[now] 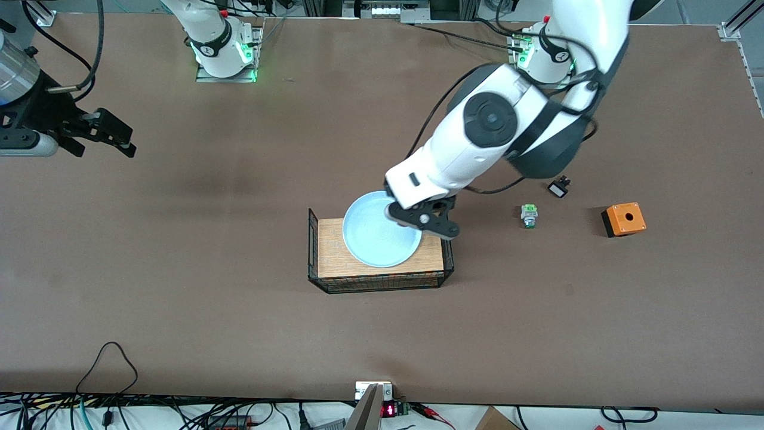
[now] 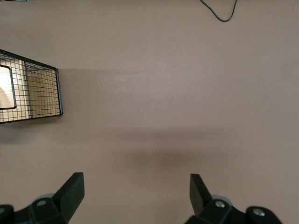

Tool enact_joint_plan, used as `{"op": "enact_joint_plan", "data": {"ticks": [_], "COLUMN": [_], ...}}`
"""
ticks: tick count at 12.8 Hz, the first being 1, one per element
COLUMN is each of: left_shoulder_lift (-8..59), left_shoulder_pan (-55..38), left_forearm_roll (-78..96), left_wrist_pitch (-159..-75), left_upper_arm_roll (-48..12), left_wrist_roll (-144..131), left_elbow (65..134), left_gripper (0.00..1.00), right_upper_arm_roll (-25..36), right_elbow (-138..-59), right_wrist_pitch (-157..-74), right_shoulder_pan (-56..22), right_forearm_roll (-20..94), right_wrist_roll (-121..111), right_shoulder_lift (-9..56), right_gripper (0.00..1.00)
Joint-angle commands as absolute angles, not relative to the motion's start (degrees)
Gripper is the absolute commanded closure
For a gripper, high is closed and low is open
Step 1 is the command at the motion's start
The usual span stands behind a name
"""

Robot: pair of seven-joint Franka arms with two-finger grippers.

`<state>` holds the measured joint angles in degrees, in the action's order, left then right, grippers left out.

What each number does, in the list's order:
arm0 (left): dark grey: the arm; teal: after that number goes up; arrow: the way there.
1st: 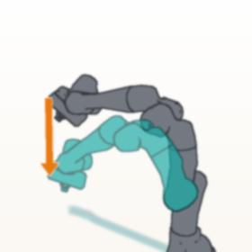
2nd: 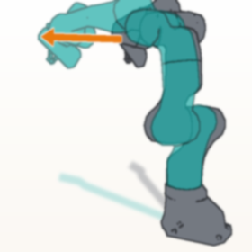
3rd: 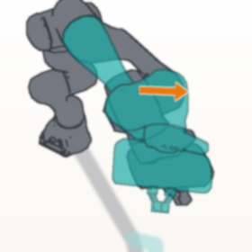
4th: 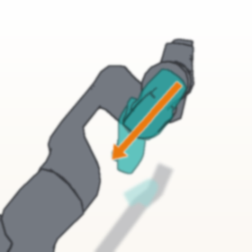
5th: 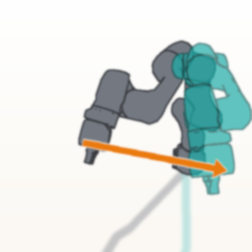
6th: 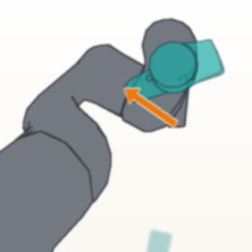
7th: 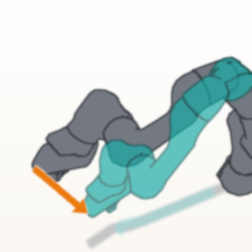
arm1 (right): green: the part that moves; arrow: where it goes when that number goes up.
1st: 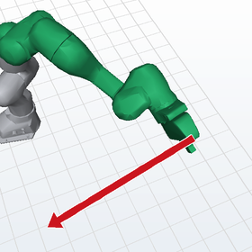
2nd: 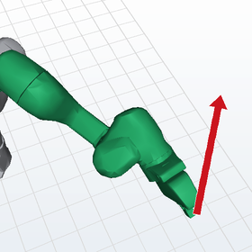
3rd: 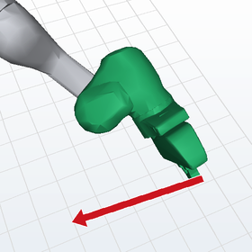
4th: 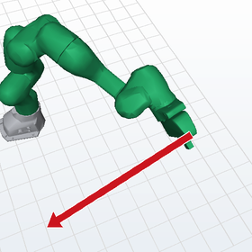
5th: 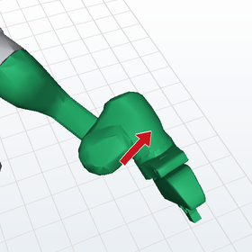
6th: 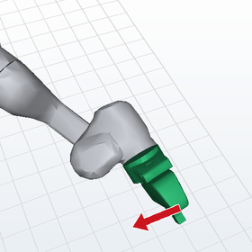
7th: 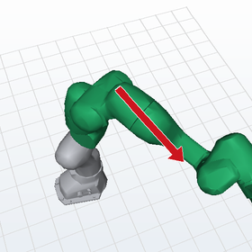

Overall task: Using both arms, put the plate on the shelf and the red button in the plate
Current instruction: 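Carry the red button with the left gripper over the plate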

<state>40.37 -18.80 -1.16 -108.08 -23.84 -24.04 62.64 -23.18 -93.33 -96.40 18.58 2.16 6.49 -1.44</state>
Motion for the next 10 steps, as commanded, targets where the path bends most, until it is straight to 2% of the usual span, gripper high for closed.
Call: {"op": "enact_joint_plan", "data": {"ticks": [1, 4, 6, 7, 9, 10], "left_shoulder_lift": [45.9, 47.5, 48.5, 48.5, 48.3, 47.8], "left_shoulder_pan": [-21.7, -26.8, -27.7, -27.7, -27.7, -27.6], "left_forearm_roll": [-1.5, -1.6, -1.6, -1.7, -1.7, -1.7], "left_wrist_pitch": [-113.2, -114.4, -114.4, -114.4, -114.3, -113.8], "left_upper_arm_roll": [-21.7, -15.2, -13.5, -13.4, -13.4, -13.4], "left_wrist_roll": [-25.2, -25.1, -25.1, -25.1, -25.1, -25.2], "left_elbow": [59.1, 59.4, 59.5, 59.5, 59.5, 59.5], "left_gripper": [0.86, 0.83, 0.81, 0.76, 0.00, 0.00], "right_upper_arm_roll": [-22.9, -21.8, -15.7, -12.4, -8.0, -6.3], "right_elbow": [-94.7, -94.7, -94.8, -94.9, -95.3, -96.0], "right_wrist_pitch": [-95.6, -94.9, -94.8, -94.8, -94.8, -94.9], "right_shoulder_pan": [19.1, 17.8, 11.2, 7.9, 3.9, 2.4], "right_forearm_roll": [3.7, 3.7, 3.8, 3.8, 3.8, 3.8], "right_wrist_roll": [6.6, 6.5, 6.9, 7.2, 7.3, 7.3], "right_shoulder_lift": [-3.6, -4.1, -4.6, -4.7, -5.4, -5.7], "right_gripper": [0.00, 0.00, 0.00, 0.00, 0.00, 0.00]}}
